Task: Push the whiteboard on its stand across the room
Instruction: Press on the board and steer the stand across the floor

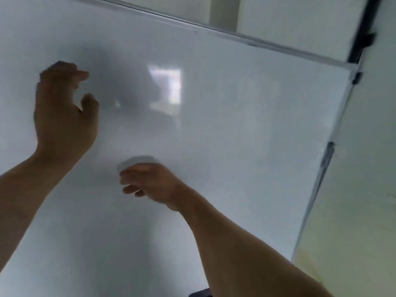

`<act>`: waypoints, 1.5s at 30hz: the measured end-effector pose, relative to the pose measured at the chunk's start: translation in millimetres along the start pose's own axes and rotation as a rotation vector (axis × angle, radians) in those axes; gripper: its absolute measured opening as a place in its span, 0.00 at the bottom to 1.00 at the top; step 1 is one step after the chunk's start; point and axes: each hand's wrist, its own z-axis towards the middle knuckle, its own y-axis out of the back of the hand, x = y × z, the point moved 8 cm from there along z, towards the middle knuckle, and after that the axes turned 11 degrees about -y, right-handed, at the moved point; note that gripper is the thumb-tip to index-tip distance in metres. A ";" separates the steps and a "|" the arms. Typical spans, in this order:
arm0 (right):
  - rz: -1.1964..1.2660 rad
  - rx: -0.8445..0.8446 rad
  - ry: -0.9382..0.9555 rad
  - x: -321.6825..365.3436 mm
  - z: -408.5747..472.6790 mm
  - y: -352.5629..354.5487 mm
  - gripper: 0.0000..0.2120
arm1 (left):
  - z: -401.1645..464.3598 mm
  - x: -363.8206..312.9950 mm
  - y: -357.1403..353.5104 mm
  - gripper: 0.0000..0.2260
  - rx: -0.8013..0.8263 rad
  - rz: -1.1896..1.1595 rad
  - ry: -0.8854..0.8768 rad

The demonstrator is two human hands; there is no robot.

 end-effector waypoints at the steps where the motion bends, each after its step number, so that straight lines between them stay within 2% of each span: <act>1: 0.058 -0.074 0.021 1.3 -18.7 41.0 0.11 | 2.8 -33.7 -19.8 0.15 0.019 -0.045 -0.070; 5: 0.168 -0.465 0.098 -13.3 -104.0 206.6 0.05 | 16.7 -154.6 -118.3 0.15 0.178 -0.112 -0.128; 8: 0.167 -0.787 0.117 -50.5 -167.6 327.4 0.10 | 10.6 -257.1 -190.1 0.14 0.300 -0.230 -0.248; 10: 0.159 -0.980 0.121 -81.4 -206.6 397.4 0.09 | 1.2 -315.0 -240.8 0.15 0.413 -0.253 -0.320; 12: 0.118 -1.174 0.063 -124.3 -237.1 467.5 0.10 | -9.8 -372.6 -298.1 0.20 0.518 -0.262 -0.434; 14: 0.024 -1.273 -0.105 -179.7 -251.1 530.4 0.12 | -23.1 -428.6 -352.1 0.21 0.601 -0.235 -0.570; 16: -0.012 -1.196 -0.289 -236.1 -244.0 569.1 0.19 | -39.4 -465.7 -398.8 0.19 0.744 -0.183 -0.637; 18: -0.052 -1.015 -0.427 -287.7 -224.7 592.6 0.32 | -55.6 -491.6 -445.2 0.20 0.865 -0.098 -0.686; 20: -0.116 -0.860 -0.478 -322.5 -203.6 602.8 0.39 | -70.4 -502.3 -480.8 0.21 0.927 -0.022 -0.739; 22: -0.132 -0.772 -0.469 -344.0 -185.0 606.6 0.41 | -89.0 -500.8 -506.5 0.22 0.983 0.078 -0.802; 23: -0.144 -0.741 -0.463 -349.5 -177.3 607.6 0.40 | -96.5 -498.1 -515.7 0.22 1.004 0.130 -0.832; 25: -0.202 -0.696 -0.451 -357.1 -162.1 609.8 0.31 | -111.4 -492.2 -531.9 0.22 1.046 0.223 -0.877; 28: -0.315 -0.754 -0.368 -352.4 -148.4 615.9 0.15 | -122.8 -484.8 -544.4 0.21 0.988 0.269 -0.962; 34: -0.424 -0.795 -0.333 -351.8 -123.7 635.4 0.17 | -122.6 -473.7 -562.6 0.18 0.911 0.355 -1.024; 41: -0.350 -0.796 -0.330 -353.2 -86.1 653.9 0.17 | -127.1 -441.8 -576.9 0.18 0.951 0.385 -0.829; 45: -0.434 -0.781 -0.376 -355.1 -63.2 658.7 0.14 | -137.1 -411.7 -573.9 0.18 0.957 0.427 -0.773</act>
